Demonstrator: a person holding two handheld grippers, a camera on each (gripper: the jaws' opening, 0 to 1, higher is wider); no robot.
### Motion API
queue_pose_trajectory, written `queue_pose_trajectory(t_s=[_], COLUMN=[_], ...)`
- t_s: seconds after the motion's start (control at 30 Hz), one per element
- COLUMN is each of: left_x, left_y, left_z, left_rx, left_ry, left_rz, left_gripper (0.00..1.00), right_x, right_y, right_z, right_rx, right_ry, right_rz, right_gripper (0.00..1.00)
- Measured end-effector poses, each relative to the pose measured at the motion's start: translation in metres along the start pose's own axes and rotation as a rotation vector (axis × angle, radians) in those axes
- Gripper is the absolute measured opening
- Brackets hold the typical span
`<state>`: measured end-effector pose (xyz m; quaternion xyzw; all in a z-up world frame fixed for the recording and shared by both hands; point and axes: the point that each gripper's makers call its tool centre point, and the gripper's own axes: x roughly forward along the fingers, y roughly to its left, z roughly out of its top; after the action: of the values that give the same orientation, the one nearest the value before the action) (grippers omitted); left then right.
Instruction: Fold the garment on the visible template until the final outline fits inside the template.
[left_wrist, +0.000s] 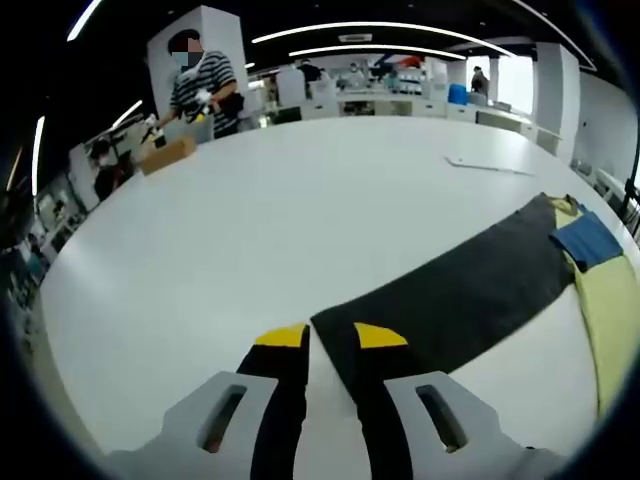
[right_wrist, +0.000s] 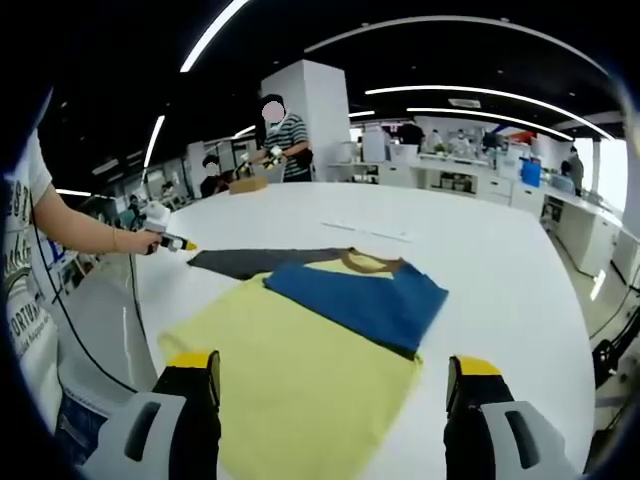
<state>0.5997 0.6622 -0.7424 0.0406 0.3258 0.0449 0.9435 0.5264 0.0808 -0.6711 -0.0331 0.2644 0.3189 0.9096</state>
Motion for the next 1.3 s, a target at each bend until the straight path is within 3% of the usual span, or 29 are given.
queue_pose_trajectory(t_s=[0.2,0.33,0.57,0.7,0.9,1.3], left_x=[-0.006,-0.01,-0.013,-0.014,-0.013,-0.014], left_y=[-0.011,-0.02,-0.026,-0.028,-0.029,-0.025], left_z=[0.003,0.006,-0.014,-0.025,-0.037,-0.045], left_rx=[-0.054,-0.188,-0.206,-0.228,-0.231,-0.29], left_ry=[-0.038,-0.094,-0.069,-0.056,-0.02,0.007], left_rz=[-0.042,-0.072,-0.054,-0.044,-0.035,0.003], left_gripper=[0.3,0.42,0.46,0.45,0.35,0.17], right_x=[0.001,0.0,-0.002,-0.004,-0.005,-0.004], right_y=[0.002,0.005,0.006,0.006,0.005,0.006], right_z=[-0.001,0.001,0.003,0.005,0.003,-0.002], right_rx=[0.007,0.022,0.026,0.027,0.025,0.026], right_ry=[-0.005,-0.025,-0.043,-0.056,-0.051,-0.037], right_rz=[0.006,0.017,0.022,0.021,0.015,0.005], right_gripper=[0.93,0.94,0.96,0.96,0.95,0.93])
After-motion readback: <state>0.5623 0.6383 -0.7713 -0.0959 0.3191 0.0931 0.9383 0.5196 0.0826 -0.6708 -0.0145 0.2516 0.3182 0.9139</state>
